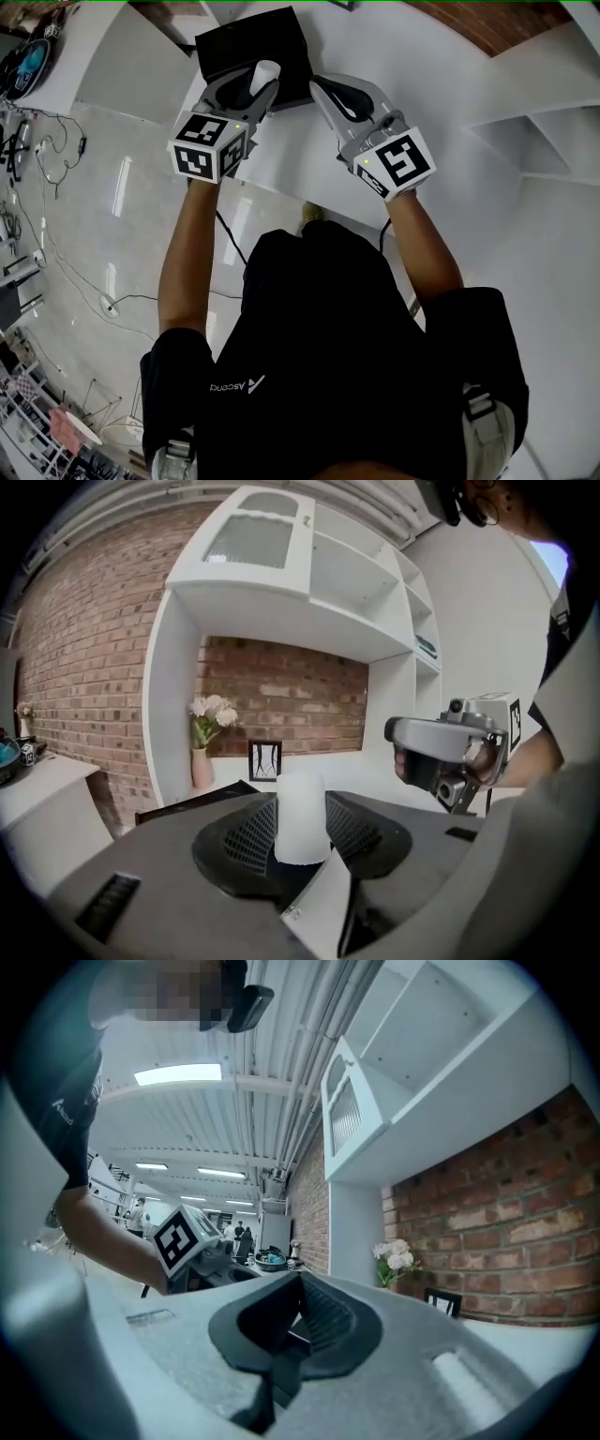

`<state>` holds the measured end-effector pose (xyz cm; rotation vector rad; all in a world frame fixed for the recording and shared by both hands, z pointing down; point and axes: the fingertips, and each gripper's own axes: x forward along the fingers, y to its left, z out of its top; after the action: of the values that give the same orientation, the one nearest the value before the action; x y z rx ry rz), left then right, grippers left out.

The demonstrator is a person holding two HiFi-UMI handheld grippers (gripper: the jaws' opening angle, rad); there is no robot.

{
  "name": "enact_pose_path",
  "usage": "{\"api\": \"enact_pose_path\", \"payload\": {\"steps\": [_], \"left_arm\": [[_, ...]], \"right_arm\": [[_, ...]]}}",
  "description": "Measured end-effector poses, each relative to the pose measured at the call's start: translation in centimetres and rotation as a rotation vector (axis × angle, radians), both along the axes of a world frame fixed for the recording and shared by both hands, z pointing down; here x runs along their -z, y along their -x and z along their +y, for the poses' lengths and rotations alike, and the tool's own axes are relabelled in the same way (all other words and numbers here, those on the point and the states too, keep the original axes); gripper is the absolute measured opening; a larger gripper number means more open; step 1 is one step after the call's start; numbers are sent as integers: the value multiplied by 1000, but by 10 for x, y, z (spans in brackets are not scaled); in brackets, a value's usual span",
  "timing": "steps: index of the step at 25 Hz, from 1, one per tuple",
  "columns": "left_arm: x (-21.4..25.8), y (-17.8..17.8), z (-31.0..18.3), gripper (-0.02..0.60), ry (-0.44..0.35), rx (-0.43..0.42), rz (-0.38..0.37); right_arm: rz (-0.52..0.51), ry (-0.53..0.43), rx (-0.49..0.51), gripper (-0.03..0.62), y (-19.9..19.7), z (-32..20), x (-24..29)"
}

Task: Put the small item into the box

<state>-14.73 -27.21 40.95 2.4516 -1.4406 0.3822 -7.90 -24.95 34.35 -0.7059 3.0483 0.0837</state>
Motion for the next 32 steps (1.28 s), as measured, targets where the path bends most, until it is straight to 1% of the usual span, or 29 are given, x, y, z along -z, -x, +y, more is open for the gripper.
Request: {"api": "enact_pose_path", "payload": {"steps": [4,9,14,22,32], "left_arm": [[-26,-3,-17,160,110,-32,-43],[-60,-1,-37,160,245,-41,-85],[-94,4,-48,160,371,-62,-169],[-145,-1,-61,160,516,-94,-216],[-179,-5,-74,161,609,-92,-274]], "right_arm": [[6,35,-20,0,0,-12,-9],[30,47,-49,0,0,-25,-18],[41,62,-74,0,2,-34,-25],[28,86,-95,0,-7,-43,-39],[13,109,-100,0,-18,-49,-48]]}}
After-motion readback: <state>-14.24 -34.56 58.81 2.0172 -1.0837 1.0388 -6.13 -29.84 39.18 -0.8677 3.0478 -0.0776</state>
